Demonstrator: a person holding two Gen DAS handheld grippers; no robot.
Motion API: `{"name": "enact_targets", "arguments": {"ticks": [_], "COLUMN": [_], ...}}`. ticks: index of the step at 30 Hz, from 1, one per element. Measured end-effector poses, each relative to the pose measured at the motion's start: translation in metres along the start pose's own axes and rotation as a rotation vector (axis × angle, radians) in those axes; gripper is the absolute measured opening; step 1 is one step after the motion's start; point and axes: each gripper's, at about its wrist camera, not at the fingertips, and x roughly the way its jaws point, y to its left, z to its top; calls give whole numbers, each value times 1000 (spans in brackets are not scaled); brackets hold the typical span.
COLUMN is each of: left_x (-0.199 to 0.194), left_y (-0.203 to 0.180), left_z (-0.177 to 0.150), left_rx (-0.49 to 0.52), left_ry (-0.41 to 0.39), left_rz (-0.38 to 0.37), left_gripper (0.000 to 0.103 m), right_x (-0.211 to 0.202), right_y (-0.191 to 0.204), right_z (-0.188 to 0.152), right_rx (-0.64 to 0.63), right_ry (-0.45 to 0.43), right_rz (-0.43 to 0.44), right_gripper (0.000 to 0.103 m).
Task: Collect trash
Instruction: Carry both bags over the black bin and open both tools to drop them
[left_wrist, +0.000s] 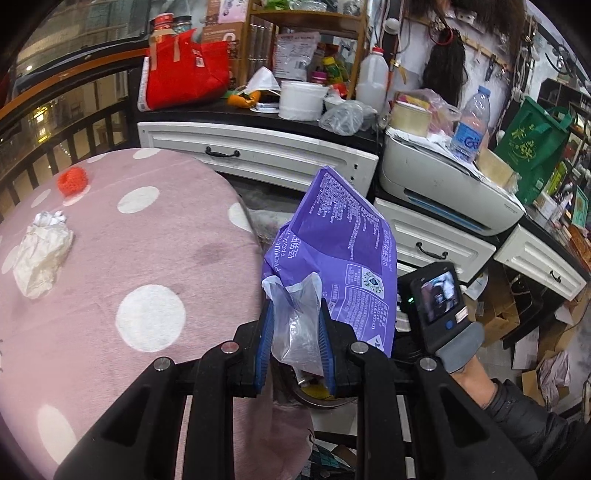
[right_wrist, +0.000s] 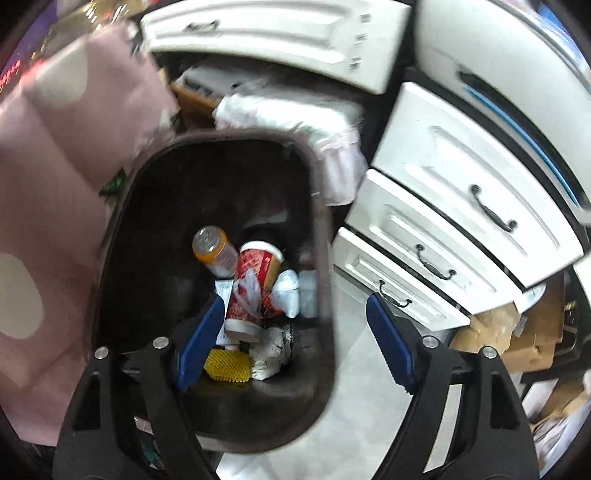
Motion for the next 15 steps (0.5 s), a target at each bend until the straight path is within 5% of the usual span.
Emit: {"name": "enact_targets", "arguments": {"ticks": [15], "left_x": [79], "left_y": [-64], "left_z": [-13], "left_rx": [172], "left_ry": [133], "left_rz": [-23], "left_gripper": [23], "right_x": [-58], "right_y": [-98], "right_z": [-17], "right_rx": [315], "right_ry": [-87], "right_rz": [-29], "right_gripper": [82]}}
